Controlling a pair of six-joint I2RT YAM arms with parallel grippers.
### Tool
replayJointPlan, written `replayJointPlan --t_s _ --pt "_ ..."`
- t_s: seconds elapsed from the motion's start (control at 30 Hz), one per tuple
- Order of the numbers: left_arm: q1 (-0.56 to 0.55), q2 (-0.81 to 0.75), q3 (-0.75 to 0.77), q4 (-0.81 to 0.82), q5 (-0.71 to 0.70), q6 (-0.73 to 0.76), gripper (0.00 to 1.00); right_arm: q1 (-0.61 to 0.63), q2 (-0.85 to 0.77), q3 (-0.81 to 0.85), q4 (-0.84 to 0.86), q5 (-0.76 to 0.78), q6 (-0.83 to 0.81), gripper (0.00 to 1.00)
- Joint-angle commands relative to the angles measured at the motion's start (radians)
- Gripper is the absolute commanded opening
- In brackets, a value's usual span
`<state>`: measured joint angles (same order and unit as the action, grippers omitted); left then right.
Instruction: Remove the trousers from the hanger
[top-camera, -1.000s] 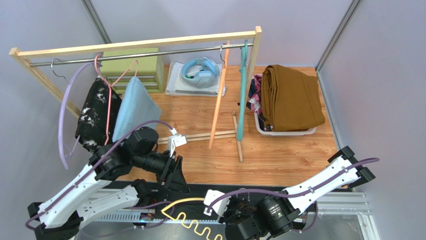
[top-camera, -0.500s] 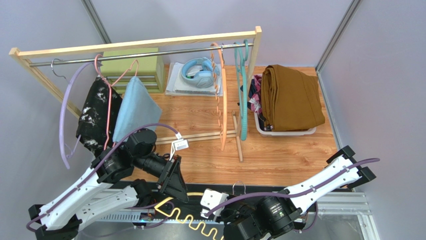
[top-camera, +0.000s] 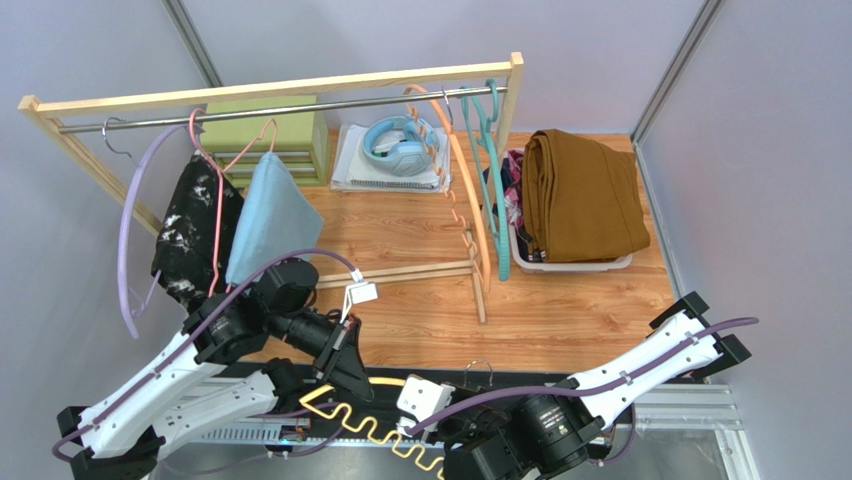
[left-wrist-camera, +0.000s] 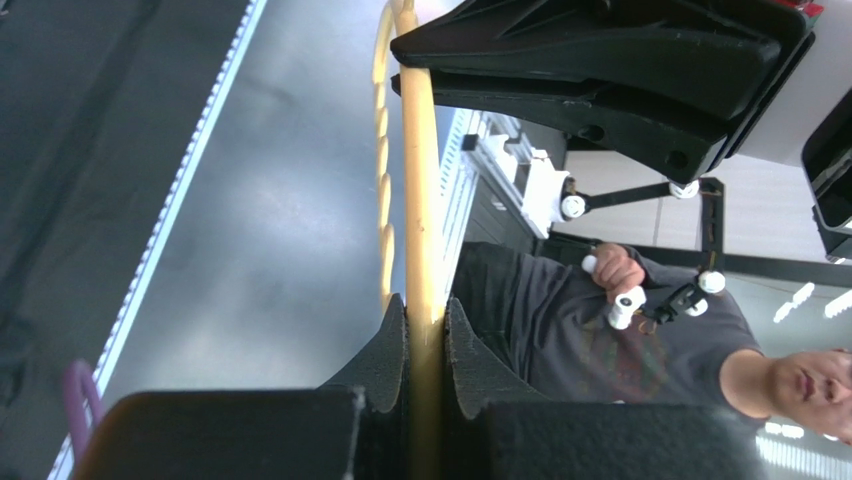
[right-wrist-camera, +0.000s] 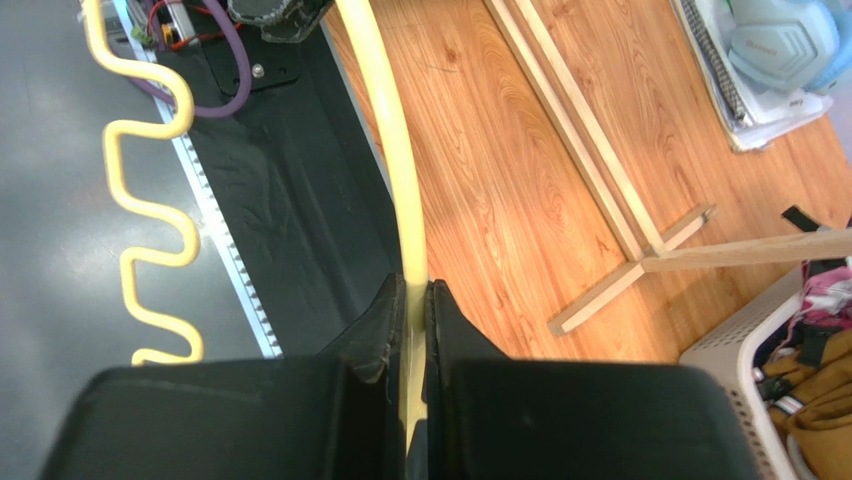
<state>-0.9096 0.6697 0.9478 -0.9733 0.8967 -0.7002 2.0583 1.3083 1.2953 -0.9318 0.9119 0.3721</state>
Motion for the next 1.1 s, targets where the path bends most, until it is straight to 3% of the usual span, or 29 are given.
replayJointPlan --t_s 0.0,0.03,0.13,0.17,0.27,0.5,0.7,0.9,1.07 --pt "-0.005 0.014 0.149 -0.218 -0.198 0.129 0.00 -0.009 -0.007 0.062 -0.020 0.085 0.095 0.16" --pt "-0.005 0.021 0.178 -0.296 -0.308 0.146 0.00 -0.009 -0.012 0.067 -0.054 0.128 0.138 0.34" --pt "-0.005 0.013 0.308 -0.398 -0.523 0.189 0.00 -0.009 -0.023 0.102 -0.299 0.221 0.439 0.50" --pt "-0.005 0.007 0.331 -0.412 -0.566 0.195 0.00 -0.007 -0.027 0.107 -0.423 0.235 0.603 0.51" --pt "-0.005 -0.024 0.388 -0.429 -0.726 0.214 0.00 -0.007 -0.038 0.105 -0.596 0.262 0.839 0.56" --pt "-0.005 -0.102 0.454 -0.401 -0.958 0.240 0.00 0.016 -0.078 0.093 -0.596 0.283 0.857 0.69" --pt "-0.005 -0.193 0.526 -0.311 -1.122 0.269 0.00 0.036 -0.211 0.032 -0.506 0.331 0.806 0.70" --pt "-0.005 -0.274 0.522 -0.079 -1.228 0.399 0.00 0.037 -0.359 -0.062 -0.218 0.346 0.552 0.70" --pt "-0.005 -0.309 0.436 0.169 -1.226 0.452 0.00 0.037 -0.363 -0.071 -0.141 0.360 0.472 0.70"
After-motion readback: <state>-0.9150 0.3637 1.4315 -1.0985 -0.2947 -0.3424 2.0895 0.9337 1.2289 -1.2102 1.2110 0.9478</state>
